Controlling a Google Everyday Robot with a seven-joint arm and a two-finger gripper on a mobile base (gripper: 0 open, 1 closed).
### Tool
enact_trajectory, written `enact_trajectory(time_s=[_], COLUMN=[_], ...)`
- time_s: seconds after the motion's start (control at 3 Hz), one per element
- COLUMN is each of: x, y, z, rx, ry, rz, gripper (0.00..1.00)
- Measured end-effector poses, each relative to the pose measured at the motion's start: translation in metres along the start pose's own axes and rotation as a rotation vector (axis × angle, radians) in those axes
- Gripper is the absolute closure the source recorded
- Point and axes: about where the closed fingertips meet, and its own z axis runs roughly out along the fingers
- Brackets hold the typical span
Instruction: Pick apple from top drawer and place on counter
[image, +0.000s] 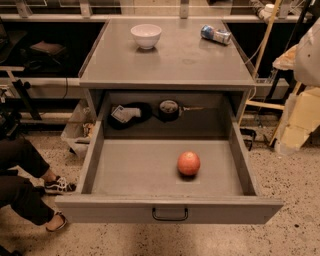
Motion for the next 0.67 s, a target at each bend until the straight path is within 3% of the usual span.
enact_trajectory(time_s=[0.33, 0.67], x=[0.0, 0.002], y=[0.0, -0.009], z=[0.0, 0.026], rx=[0.0, -0.042], ry=[0.0, -0.032], rz=[0.0, 0.001], gripper=[0.0, 0.0])
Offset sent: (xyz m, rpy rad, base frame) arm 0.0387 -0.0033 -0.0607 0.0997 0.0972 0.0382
